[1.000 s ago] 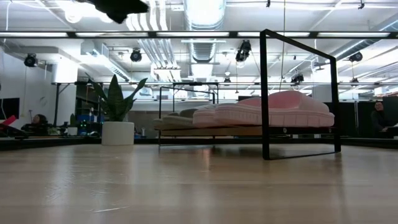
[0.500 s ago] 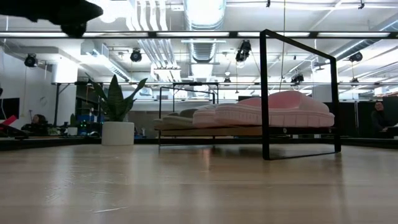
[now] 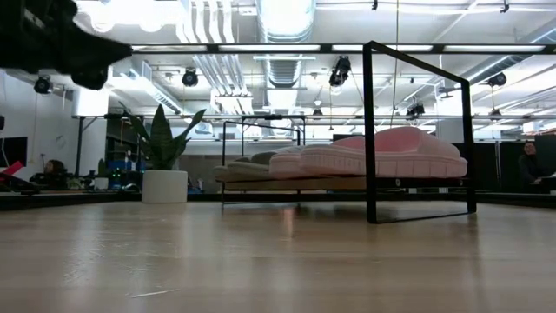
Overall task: Pick and place slides into the shelf
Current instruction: Return to Home Position
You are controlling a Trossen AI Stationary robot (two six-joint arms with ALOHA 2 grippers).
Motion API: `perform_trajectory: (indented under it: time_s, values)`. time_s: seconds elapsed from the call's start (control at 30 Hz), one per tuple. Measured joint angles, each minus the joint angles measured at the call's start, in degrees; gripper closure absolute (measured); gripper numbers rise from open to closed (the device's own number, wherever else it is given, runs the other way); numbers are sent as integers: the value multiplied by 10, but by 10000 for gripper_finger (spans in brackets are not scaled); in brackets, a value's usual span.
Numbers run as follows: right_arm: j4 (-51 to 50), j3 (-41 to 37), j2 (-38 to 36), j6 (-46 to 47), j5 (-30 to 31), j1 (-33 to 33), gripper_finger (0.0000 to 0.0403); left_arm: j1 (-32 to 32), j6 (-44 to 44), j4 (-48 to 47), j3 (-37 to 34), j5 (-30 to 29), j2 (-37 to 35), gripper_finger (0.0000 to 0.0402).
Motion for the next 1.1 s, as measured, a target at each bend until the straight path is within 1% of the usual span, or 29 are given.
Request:
perform_trajectory:
  time_s: [0.23, 0.33, 0.43, 0.57, 0.63, 0.7, 0.9, 0.93, 1.0, 1.03, 1.1]
  values:
    - [1, 0, 0, 19, 0, 0, 394, 0, 3, 39, -59, -5, 6, 389]
    - [1, 0, 0, 37, 0, 0, 394, 0, 14, 79, -83, -4, 0, 389]
    - [2, -3, 0, 74, 2, 0, 394, 0, 15, 93, -89, -4, 4, 389]
    - [-4, -26, -7, 75, 16, 0, 394, 0, 20, 92, -90, -4, 13, 389]
    - [-3, -43, -27, 75, 30, 0, 394, 0, 23, 92, -90, -6, 14, 389]
    - [-2, -65, -58, 75, 56, 0, 394, 0, 29, 92, -90, -6, 14, 389]
    - [0, -136, -186, 74, 58, -9, 394, 0, 31, 92, -90, -9, 10, 389]
    - [3, -148, -212, 66, 45, -12, 394, 0, 31, 92, -90, -10, 10, 389]
    - [43, -177, -259, 30, 4, -22, 394, 0, 31, 91, -90, -15, 10, 389]
    - [77, -194, -282, 3, -31, -28, 394, 0, 31, 92, -90, -21, 10, 389]
    - [158, -232, -325, -61, -120, -42, 394, 0, 31, 92, -91, -26, 11, 389]
